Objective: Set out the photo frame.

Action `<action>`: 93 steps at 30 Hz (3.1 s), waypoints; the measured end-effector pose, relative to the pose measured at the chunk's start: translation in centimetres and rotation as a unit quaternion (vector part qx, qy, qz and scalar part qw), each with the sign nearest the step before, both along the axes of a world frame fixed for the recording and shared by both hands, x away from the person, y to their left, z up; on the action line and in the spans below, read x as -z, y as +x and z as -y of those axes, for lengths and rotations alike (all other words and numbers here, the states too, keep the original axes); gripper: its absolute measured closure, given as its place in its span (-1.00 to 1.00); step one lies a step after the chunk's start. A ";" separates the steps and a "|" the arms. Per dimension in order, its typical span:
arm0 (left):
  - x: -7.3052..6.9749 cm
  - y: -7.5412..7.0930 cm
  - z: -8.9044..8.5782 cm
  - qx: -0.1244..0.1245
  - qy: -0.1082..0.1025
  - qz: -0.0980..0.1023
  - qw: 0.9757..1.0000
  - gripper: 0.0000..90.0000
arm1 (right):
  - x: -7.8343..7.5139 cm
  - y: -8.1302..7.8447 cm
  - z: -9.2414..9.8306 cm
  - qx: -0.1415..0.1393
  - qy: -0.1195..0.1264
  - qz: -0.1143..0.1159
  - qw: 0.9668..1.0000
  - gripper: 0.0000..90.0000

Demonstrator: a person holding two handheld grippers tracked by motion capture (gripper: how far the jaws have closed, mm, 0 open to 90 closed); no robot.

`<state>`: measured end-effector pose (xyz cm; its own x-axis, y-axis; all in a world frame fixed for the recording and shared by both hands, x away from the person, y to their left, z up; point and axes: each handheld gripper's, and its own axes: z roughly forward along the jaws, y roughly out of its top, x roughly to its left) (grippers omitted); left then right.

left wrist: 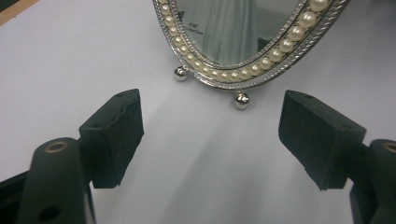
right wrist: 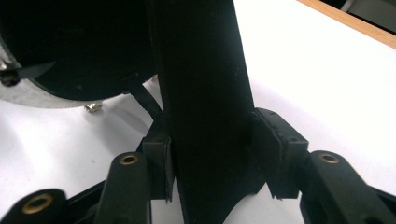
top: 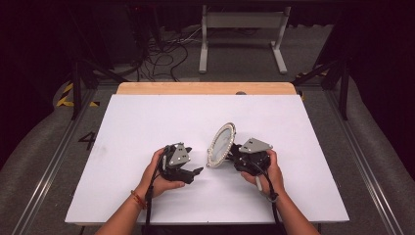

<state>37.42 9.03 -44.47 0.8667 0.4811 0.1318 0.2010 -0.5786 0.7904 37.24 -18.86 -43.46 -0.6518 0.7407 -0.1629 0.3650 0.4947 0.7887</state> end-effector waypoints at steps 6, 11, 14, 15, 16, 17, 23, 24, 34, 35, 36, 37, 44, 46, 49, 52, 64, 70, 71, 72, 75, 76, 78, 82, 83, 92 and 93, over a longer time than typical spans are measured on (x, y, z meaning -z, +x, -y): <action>0.0 0.0 -0.1 -0.001 0.001 -0.002 1.000 -0.50 | 0.2 -0.4 0.6 0.001 0.011 -0.017 1.000 0.17; 0.0 0.0 0.0 -0.001 -0.001 -0.003 1.000 -0.50 | 1.1 -0.3 1.4 0.015 0.010 -0.041 0.999 0.08; 0.0 0.1 0.0 -0.003 -0.001 -0.005 1.000 -0.49 | 1.3 -0.3 1.7 0.017 0.014 -0.047 0.999 0.03; 0.0 0.2 0.0 -0.002 0.000 -0.005 1.000 -0.49 | 1.3 -0.2 1.8 0.018 0.015 -0.051 0.998 0.01; 0.1 0.2 0.1 -0.003 -0.002 -0.006 1.000 -0.49 | 1.4 -0.3 2.0 0.015 0.012 -0.051 0.999 0.03; 0.1 0.3 0.1 -0.003 -0.004 -0.008 1.000 -0.49 | 1.5 -0.3 2.0 0.013 0.010 -0.052 0.999 0.05; 0.1 0.5 0.2 -0.003 -0.011 -0.015 1.000 -0.48 | 1.7 -0.5 2.1 -0.002 -0.001 -0.042 0.999 0.21; 0.1 0.5 0.2 -0.002 -0.010 -0.016 1.000 -0.48 | 1.7 -0.5 2.1 -0.003 -0.003 -0.042 0.999 0.21; 0.0 0.4 0.2 0.003 -0.006 -0.015 1.000 -0.50 | 1.8 0.3 2.9 0.025 -0.012 -0.048 0.998 0.03; -0.1 0.4 0.2 0.004 -0.006 -0.014 1.000 -0.50 | 1.8 0.3 3.0 0.028 -0.013 -0.049 0.998 0.00; -0.1 0.4 0.2 0.003 -0.007 -0.014 1.000 -0.50 | 1.8 0.4 3.0 0.029 -0.012 -0.051 0.998 -0.02; -0.1 0.4 0.2 0.004 -0.006 -0.014 1.000 -0.50 | 1.8 0.4 3.0 0.031 -0.007 -0.055 0.998 -0.04; 0.0 0.4 0.3 0.005 -0.006 -0.016 1.000 -0.51 | 0.4 0.4 2.4 0.020 0.034 -0.027 0.999 -0.14; -0.1 0.3 0.3 0.005 -0.004 -0.016 1.000 -0.51 | 0.3 0.6 2.1 0.025 0.041 -0.019 0.999 -0.13; -0.1 0.2 0.3 0.007 -0.005 -0.017 1.000 -0.52 | 0.3 0.8 1.6 0.028 0.058 -0.013 0.998 -0.13; -0.1 0.2 0.3 0.008 -0.004 -0.017 1.000 -0.52 | 0.1 1.1 1.1 0.032 0.060 -0.013 0.998 -0.12; -0.1 0.2 0.4 0.013 -0.005 -0.018 1.000 -0.53 | 0.1 1.0 0.4 0.015 0.039 0.003 0.999 0.16; -0.3 0.4 0.2 0.010 -0.015 -0.020 1.000 -0.53 | 0.1 0.8 0.5 -0.015 0.047 0.011 0.999 0.21; -0.4 0.4 0.2 0.011 -0.018 -0.021 1.000 -0.53 | 0.1 0.7 0.5 -0.020 0.047 0.013 0.999 0.21; -0.4 0.5 0.1 0.015 -0.026 -0.028 0.999 -0.53 | 0.1 0.7 0.5 -0.020 0.044 0.014 0.999 0.22; -0.6 1.0 0.4 0.032 -0.035 -0.040 0.998 -0.53 | 0.0 0.5 0.6 -0.025 0.034 0.014 0.999 0.25; -0.7 1.4 0.7 0.036 -0.035 -0.046 0.998 -0.55 | 0.1 0.5 0.7 -0.029 0.031 0.013 0.999 0.24; -0.9 1.9 1.1 0.032 -0.035 -0.045 0.998 -0.56 | 0.3 0.5 0.9 -0.027 0.022 0.004 0.999 0.24; -0.7 2.9 1.4 0.023 -0.034 -0.050 0.998 -0.57 | 1.1 0.4 1.0 -0.011 -0.005 -0.004 1.000 0.24; -0.7 3.1 1.3 0.021 -0.033 -0.052 0.998 -0.57 | 1.3 0.4 1.1 -0.013 -0.004 -0.007 1.000 0.25; -0.4 4.5 1.3 0.023 -0.052 -0.069 0.996 -0.57 | 1.3 0.3 1.1 -0.008 -0.052 0.003 0.999 0.35; -0.3 4.5 1.4 0.025 -0.052 -0.069 0.996 -0.57 | 1.3 0.4 1.2 -0.003 -0.051 0.005 0.999 0.32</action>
